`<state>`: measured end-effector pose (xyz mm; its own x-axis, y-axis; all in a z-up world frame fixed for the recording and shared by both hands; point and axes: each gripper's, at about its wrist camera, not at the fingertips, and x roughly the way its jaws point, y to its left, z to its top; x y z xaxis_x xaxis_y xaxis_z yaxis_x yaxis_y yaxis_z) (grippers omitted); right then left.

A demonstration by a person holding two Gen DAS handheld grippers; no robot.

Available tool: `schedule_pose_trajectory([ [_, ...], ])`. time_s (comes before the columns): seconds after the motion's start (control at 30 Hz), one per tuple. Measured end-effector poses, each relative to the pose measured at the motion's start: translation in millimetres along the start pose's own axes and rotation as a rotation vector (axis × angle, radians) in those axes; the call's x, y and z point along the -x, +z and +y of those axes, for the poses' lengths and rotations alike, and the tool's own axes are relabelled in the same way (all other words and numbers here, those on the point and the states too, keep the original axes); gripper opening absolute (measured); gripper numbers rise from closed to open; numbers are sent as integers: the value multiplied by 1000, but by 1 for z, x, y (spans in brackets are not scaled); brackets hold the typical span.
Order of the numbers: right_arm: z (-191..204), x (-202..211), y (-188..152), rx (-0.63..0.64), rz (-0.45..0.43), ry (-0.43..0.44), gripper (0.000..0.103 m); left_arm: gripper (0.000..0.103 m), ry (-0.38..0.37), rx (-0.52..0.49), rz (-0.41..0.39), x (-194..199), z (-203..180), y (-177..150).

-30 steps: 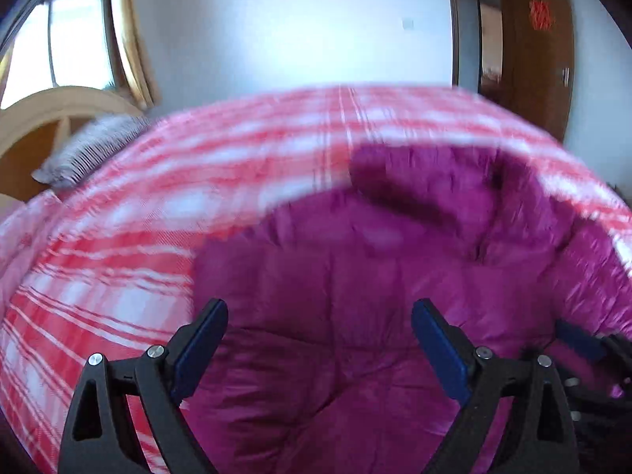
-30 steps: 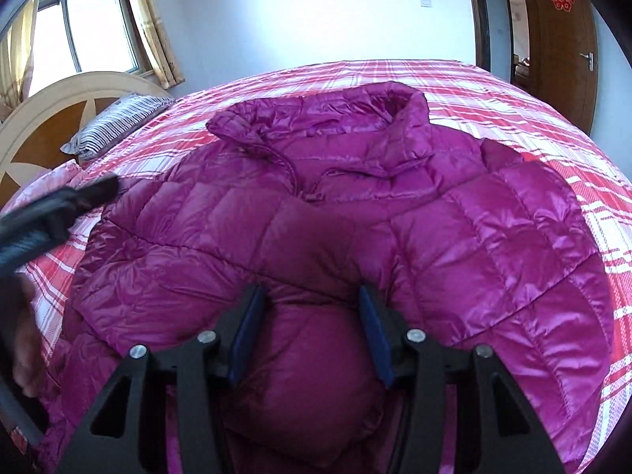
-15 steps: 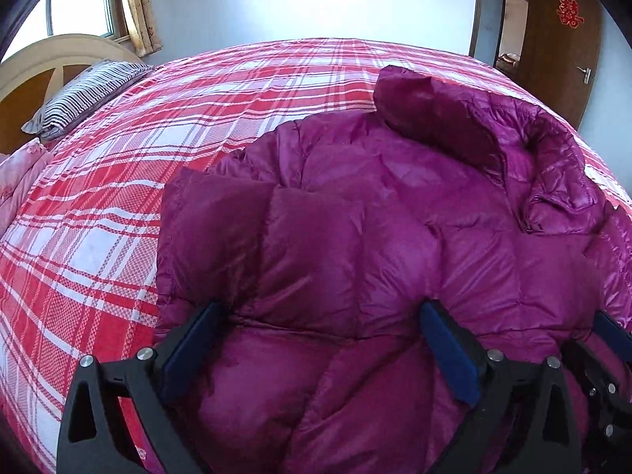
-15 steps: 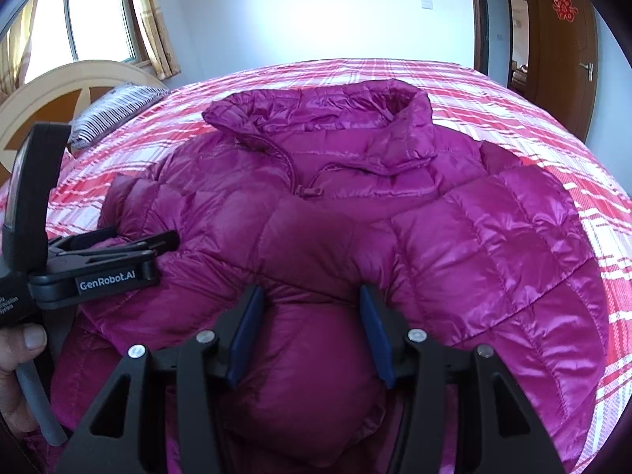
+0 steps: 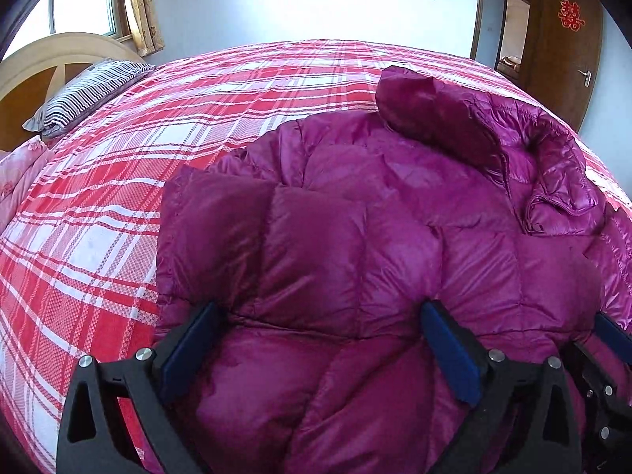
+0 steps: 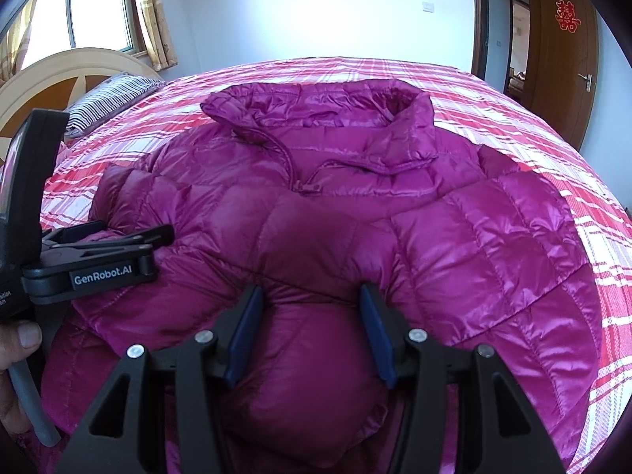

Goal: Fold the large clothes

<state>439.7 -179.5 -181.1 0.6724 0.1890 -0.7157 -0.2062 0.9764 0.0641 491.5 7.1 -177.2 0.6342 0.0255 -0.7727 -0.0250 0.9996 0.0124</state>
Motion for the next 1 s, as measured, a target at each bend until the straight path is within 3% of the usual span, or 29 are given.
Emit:
schedule_pose_trajectory([
  [0.47, 5, -3, -1, 27, 2, -37, 55, 102, -12, 16, -32, 9, 7, 0],
  [0.7, 4, -3, -1, 25, 0, -34, 55, 102, -147, -10, -164, 69, -3, 11],
  [0.77, 4, -2, -1, 25, -1, -34, 55, 102, -149, -43, -133, 63, -14, 15],
  [0.93, 3, -1, -1, 18, -5, -26, 55, 102, -104, -75, 31, 8, -21, 6],
  [1.0, 3, -1, -1, 19, -5, -27, 55, 102, -121, -62, 24, 2, -17, 2],
])
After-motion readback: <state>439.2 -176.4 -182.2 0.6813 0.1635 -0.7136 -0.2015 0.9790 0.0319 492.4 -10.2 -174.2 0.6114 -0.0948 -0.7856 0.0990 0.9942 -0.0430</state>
